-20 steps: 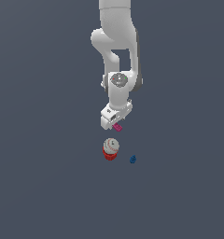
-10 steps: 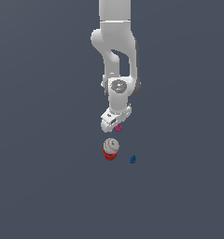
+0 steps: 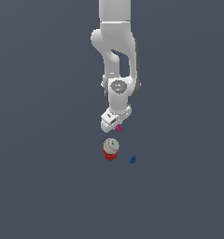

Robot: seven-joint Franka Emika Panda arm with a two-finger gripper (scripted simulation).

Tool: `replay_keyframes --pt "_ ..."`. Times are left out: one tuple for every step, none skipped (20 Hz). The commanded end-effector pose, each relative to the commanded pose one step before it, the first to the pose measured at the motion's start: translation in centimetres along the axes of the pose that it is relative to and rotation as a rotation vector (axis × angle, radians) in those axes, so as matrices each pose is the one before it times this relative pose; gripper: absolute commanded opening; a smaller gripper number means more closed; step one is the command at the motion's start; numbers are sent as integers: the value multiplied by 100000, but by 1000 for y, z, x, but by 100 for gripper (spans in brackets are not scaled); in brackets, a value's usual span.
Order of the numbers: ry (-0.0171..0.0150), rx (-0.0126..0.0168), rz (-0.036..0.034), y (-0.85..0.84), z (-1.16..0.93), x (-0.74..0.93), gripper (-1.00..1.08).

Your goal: Pick up a designated object from a clutter of objects.

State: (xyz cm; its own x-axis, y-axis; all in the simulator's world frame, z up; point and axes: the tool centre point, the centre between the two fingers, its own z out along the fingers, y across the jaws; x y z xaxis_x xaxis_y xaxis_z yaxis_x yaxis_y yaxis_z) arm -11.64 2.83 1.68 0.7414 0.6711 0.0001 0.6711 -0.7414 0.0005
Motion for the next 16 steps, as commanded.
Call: replay_keyframes --pt "-31 50 -71 -34 41 17 -100" --pt "23 -59 28 18 -36 -5 -100" --pt "0 0 0 -1 -21 4 -100" --pt "0 0 0 -4 -62 13 -100" --pt "0 0 0 -7 -103 22 -100" --pt "0 0 0 -10 -144 31 -100" --pt "0 0 0 -13 -186 40 -100" --pt "0 0 0 -15 -227 49 -100" --pt "0 0 0 -18 -269 58 -100" --pt "0 0 0 -21 -312 68 -100" --pt "0 0 0 -24 -355 77 -100" --pt "0 0 0 -27 -399 87 -100" --pt "0 0 0 -30 -443 97 -100" --pt "0 0 0 -33 -487 107 -100" --pt "-36 -41 -42 -53 -528 129 -100" --pt "0 0 0 -39 -572 126 -100"
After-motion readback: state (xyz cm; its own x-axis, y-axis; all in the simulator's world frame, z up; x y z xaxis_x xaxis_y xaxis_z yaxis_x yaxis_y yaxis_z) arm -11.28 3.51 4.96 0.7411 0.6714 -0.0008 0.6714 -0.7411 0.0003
